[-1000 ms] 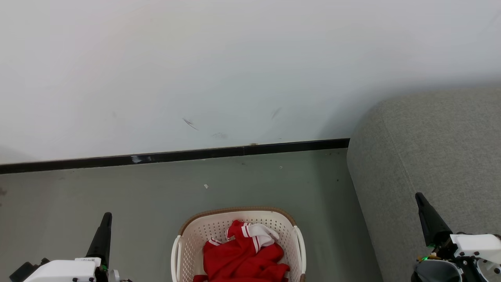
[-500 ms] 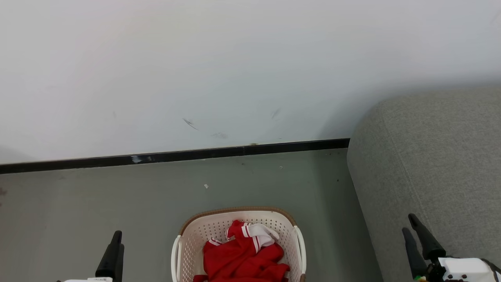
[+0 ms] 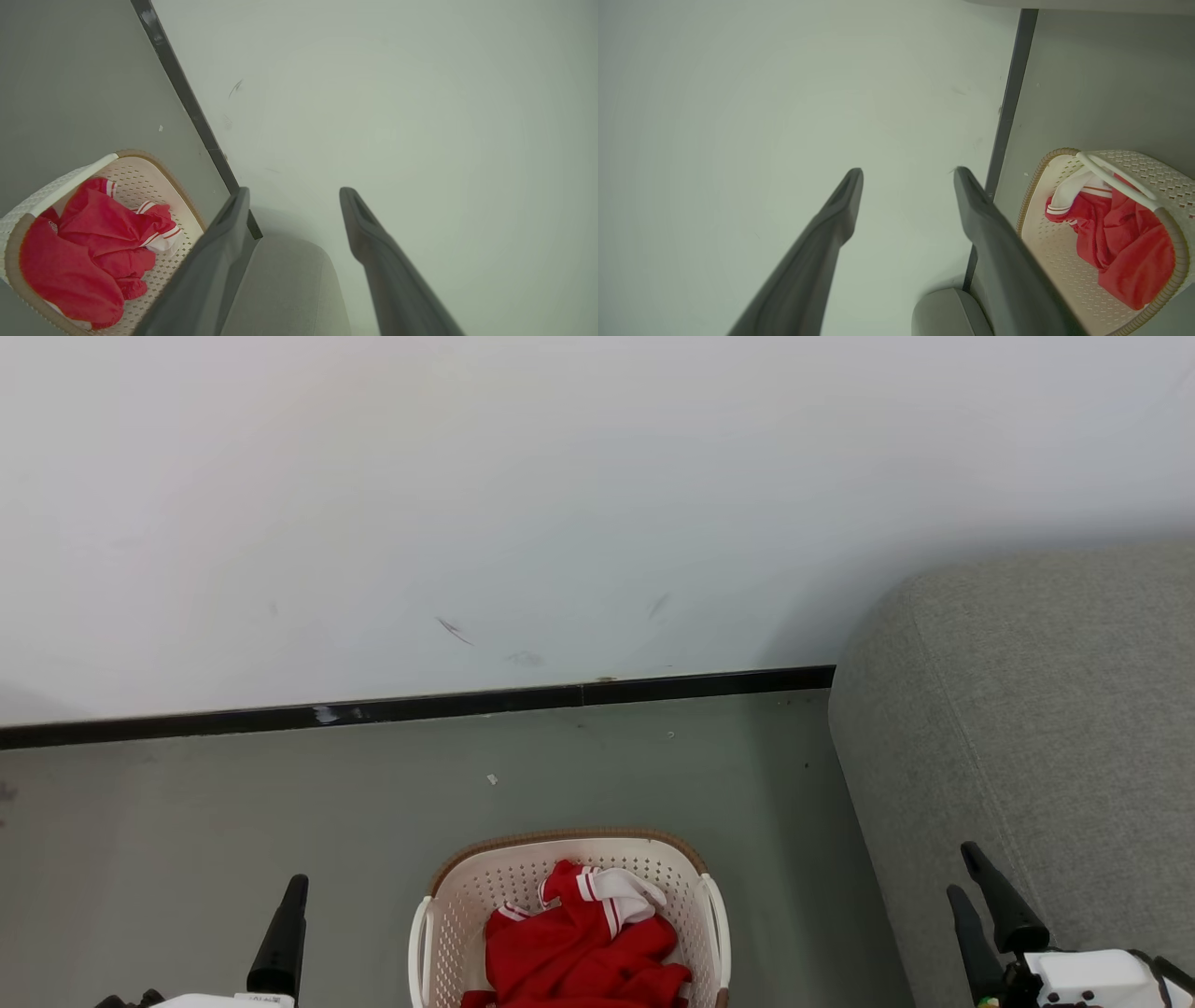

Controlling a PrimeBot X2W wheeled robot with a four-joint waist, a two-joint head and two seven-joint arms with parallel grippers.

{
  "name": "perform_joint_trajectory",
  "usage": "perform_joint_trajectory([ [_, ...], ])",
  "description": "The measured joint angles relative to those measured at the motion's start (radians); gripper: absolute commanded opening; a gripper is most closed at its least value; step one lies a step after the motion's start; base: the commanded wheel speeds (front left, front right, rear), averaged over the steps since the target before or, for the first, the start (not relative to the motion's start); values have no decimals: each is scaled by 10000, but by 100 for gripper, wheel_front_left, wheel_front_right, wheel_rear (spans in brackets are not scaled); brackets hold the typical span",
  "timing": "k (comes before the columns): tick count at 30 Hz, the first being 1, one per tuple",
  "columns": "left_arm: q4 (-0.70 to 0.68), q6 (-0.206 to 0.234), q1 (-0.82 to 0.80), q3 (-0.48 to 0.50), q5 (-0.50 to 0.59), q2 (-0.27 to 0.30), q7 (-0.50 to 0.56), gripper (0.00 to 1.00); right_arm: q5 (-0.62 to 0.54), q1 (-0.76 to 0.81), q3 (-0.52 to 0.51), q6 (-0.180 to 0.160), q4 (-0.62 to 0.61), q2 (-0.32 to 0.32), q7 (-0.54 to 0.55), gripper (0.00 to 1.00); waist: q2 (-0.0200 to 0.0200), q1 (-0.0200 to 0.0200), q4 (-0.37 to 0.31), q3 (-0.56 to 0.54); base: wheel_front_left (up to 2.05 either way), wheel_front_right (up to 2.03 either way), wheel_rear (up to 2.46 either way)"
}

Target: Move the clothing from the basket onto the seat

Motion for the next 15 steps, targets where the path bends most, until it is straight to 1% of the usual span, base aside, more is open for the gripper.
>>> perform_joint_trajectory([
  [6, -73, 6, -8, -217, 765, 144, -215, 100, -660, -7, -19, 0, -19, 61, -184, 100, 0, 11, 5, -4, 0, 0, 0],
  [9, -117, 77, -33, -336, 1218, 238, -316, 100, -1137, -17, -42, 0, -44, 75, -215, 100, 0, 29, 5, -11, 0, 0, 0],
  [10, -184, 82, -56, -395, 1501, 242, -384, 100, -1544, -22, -42, 0, -86, 100, -290, 100, 0, 43, 4, -17, 0, 0, 0],
  [15, -401, 182, -71, -520, 2357, 270, -537, 100, -2596, -25, -40, 0, -178, 130, -397, 100, 0, 72, 4, -33, 0, 0, 0],
])
